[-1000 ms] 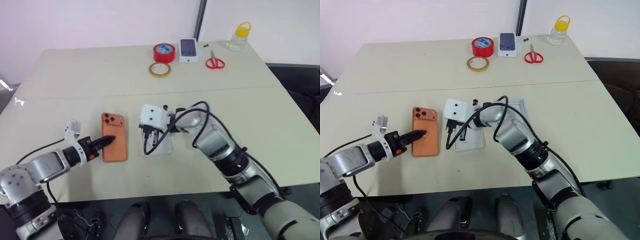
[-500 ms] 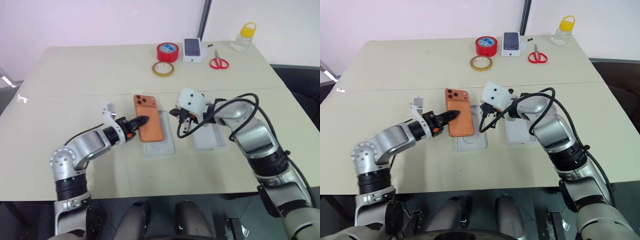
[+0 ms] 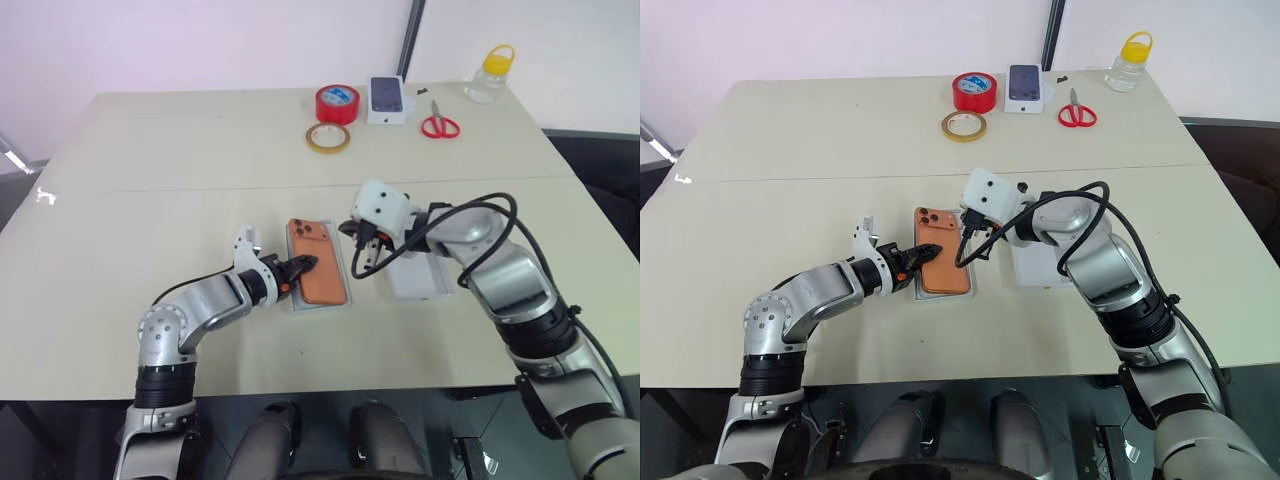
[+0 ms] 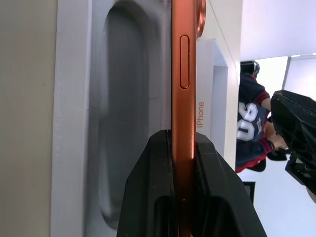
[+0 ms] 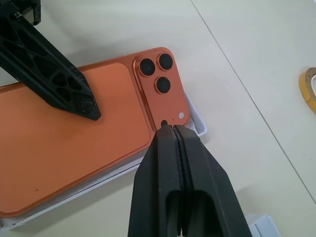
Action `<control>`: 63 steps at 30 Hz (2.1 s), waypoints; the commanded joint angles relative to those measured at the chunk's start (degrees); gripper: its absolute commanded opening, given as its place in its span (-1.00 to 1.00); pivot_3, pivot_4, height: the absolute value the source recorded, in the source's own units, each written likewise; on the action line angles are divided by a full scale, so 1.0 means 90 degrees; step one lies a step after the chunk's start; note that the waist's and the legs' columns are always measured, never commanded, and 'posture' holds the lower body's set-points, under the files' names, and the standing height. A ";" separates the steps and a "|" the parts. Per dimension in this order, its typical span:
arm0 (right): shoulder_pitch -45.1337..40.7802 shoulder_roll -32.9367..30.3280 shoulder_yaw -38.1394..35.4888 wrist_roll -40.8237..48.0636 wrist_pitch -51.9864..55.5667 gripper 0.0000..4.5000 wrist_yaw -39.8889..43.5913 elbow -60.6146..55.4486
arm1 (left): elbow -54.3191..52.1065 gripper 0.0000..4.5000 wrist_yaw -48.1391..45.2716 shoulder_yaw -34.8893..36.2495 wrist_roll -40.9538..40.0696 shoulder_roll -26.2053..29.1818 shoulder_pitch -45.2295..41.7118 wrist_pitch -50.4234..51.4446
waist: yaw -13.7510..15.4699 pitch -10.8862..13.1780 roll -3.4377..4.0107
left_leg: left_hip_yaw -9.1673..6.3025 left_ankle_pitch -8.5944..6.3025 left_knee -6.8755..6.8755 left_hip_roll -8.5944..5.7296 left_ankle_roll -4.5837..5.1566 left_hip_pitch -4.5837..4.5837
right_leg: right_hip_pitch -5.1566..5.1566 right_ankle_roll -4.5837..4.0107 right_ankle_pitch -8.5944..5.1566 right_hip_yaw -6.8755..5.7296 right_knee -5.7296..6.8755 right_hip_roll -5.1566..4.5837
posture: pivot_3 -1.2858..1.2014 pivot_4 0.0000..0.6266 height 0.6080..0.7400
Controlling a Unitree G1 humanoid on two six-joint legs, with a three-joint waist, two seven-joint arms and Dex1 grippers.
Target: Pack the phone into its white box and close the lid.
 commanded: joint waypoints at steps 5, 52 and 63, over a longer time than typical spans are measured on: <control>-0.0115 -0.0011 0.0062 0.0070 -0.0071 -1.00 -0.0057 -0.0204 | -0.0404 0.75 -0.0138 -0.0121 -0.0289 0.0180 -0.0028 -0.0271 | 0.0007 0.0000 0.0000 | 0.0000 0.0000 0.0001 -0.0001 0.0000 0.0000 | 0.0002 0.0000 0.0000 0.0000 -0.0001 0.0000 | 0.03 -0.52 1.00; 0.0234 -0.0266 0.1349 -0.1277 -0.0628 -1.00 -0.0035 0.0607 | -0.0650 -0.96 -0.6395 -0.3497 0.7408 0.3163 -0.1788 -0.0273 | -0.0005 0.0011 0.0000 | 0.0000 0.0000 -0.0018 -0.0001 0.0000 -0.0002 | -0.0002 -0.0001 -0.0001 -0.0001 -0.0012 -0.0003 | 0.03 -0.52 1.00; 0.0736 -0.0843 0.0893 -0.1202 -0.0272 -1.00 0.0257 -0.0215 | -0.0429 -0.96 -0.7493 -0.4024 0.8231 0.1933 -0.2425 -0.0082 | 0.0104 0.0014 -0.0005 | -0.0005 -0.0003 -0.0006 -0.0007 0.0006 -0.0005 | 0.0005 0.0003 -0.0002 -0.0008 -0.0013 -0.0006 | 0.03 -0.52 1.00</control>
